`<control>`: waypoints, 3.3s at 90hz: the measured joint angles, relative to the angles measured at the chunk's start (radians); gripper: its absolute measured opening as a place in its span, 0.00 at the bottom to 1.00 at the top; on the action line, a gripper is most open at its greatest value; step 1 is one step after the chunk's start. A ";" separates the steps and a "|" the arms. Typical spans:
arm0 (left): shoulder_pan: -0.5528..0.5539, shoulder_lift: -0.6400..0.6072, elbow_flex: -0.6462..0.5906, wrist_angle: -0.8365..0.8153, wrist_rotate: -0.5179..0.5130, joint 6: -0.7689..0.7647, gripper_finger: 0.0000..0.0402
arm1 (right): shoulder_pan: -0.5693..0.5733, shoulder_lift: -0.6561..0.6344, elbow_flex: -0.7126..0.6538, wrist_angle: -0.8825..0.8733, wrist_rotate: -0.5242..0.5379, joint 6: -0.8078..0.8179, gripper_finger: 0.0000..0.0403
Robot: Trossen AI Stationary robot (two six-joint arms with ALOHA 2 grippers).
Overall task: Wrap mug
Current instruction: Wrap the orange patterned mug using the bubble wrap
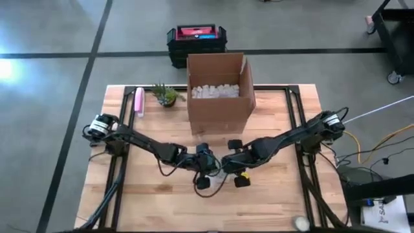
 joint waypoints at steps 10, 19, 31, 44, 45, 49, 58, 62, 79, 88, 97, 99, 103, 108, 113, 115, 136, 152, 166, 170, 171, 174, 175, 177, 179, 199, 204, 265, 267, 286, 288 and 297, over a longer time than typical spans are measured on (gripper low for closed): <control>0.000 0.000 -0.001 0.000 -0.001 -0.002 0.00 | 0.034 -0.044 -0.001 -0.006 0.053 0.022 0.02; 0.000 0.000 -0.001 0.000 0.000 -0.003 0.00 | 0.048 -0.051 -0.015 -0.021 0.057 0.038 0.02; 0.000 0.000 -0.002 0.001 0.000 -0.004 0.00 | 0.054 -0.048 -0.049 0.011 0.060 0.072 0.02; 0.000 0.000 -0.002 0.009 0.000 -0.004 0.00 | 0.061 -0.045 -0.092 0.143 0.057 0.043 0.02; 0.000 0.000 -0.002 0.009 0.000 -0.004 0.00 | 0.061 -0.045 -0.093 0.156 0.057 0.037 0.02; 0.000 0.000 -0.003 0.009 0.000 -0.003 0.00 | 0.060 -0.045 -0.097 0.197 0.068 0.022 0.02; 0.000 0.001 -0.003 0.016 0.000 -0.003 0.00 | 0.057 -0.047 -0.103 0.242 0.119 -0.002 0.02; 0.000 0.001 -0.003 0.019 0.000 -0.003 0.00 | 0.052 -0.041 -0.109 0.259 0.131 -0.015 0.02; -0.001 -0.003 0.001 0.024 0.003 -0.004 0.00 | 0.027 0.013 -0.138 0.296 0.142 -0.018 0.02; -0.005 -0.025 0.010 0.010 0.016 -0.004 0.00 | 0.026 0.042 -0.141 0.303 0.139 -0.014 0.02; -0.012 -0.067 0.022 -0.027 0.016 -0.001 0.00 | 0.025 0.050 -0.139 0.312 0.138 0.000 0.02; -0.014 -0.079 0.024 -0.039 0.016 -0.001 0.00 | 0.025 0.051 -0.138 0.313 0.138 0.005 0.02; -0.020 -0.104 0.026 -0.072 0.015 -0.004 0.00 | 0.025 0.051 -0.136 0.317 0.138 0.008 0.02; -0.028 -0.127 0.026 -0.110 0.014 -0.019 0.00 | 0.025 0.049 -0.133 0.320 0.137 0.008 0.02; -0.038 -0.148 0.025 -0.155 0.016 -0.038 0.00 | 0.025 0.048 -0.131 0.320 0.135 0.009 0.02; -0.042 -0.155 0.024 -0.175 0.024 -0.048 0.00 | 0.025 0.048 -0.131 0.319 0.135 0.010 0.02; -0.055 -0.151 -0.008 -0.248 0.205 -0.128 0.00 | 0.024 0.045 -0.131 0.321 0.130 0.012 0.02; -0.054 -0.093 -0.016 -0.173 0.201 -0.137 0.00 | 0.024 0.045 -0.133 0.327 0.132 0.025 0.02; -0.050 -0.086 -0.013 -0.003 0.197 -0.085 0.00 | 0.024 0.045 -0.134 0.342 0.131 0.024 0.02; -0.050 -0.089 -0.011 0.015 0.196 -0.073 0.00 | 0.024 0.045 -0.135 0.344 0.131 0.023 0.02; -0.050 -0.091 -0.011 0.018 0.195 -0.070 0.00 | 0.024 0.045 -0.135 0.344 0.131 0.023 0.02; -0.050 -0.093 -0.009 0.026 0.187 -0.062 0.00 | 0.024 0.045 -0.135 0.344 0.131 0.023 0.02; -0.050 -0.093 -0.009 0.029 0.183 -0.060 0.00 | 0.024 0.045 -0.135 0.344 0.131 0.023 0.02; -0.049 -0.093 -0.008 0.032 0.173 -0.055 0.00 | 0.024 0.045 -0.135 0.344 0.131 0.024 0.02; -0.048 -0.093 -0.008 0.033 0.165 -0.052 0.00 | 0.024 0.045 -0.135 0.345 0.131 0.024 0.02; -0.011 -0.036 -0.015 0.030 0.121 -0.049 0.00 | 0.025 0.043 -0.137 0.347 0.129 0.023 0.02; -0.003 -0.021 -0.013 0.037 0.121 -0.054 0.00 | 0.025 0.042 -0.136 0.343 0.128 0.019 0.02; 0.007 -0.011 -0.011 0.040 0.121 -0.055 0.00 | 0.046 0.107 -0.064 0.439 0.049 -0.049 0.02; 0.007 -0.011 -0.012 0.039 0.122 -0.056 0.00 | 0.044 0.112 -0.064 0.438 0.049 -0.049 0.02; 0.006 -0.040 -0.015 0.024 0.121 -0.068 0.00 | 0.040 0.140 -0.064 0.429 0.059 -0.047 0.02; 0.004 -0.047 -0.015 0.020 0.121 -0.068 0.00 | 0.040 0.140 -0.064 0.427 0.057 -0.045 0.02; -0.004 -0.092 -0.005 -0.002 0.117 -0.068 0.00 | 0.040 0.138 -0.066 0.422 0.049 -0.041 0.02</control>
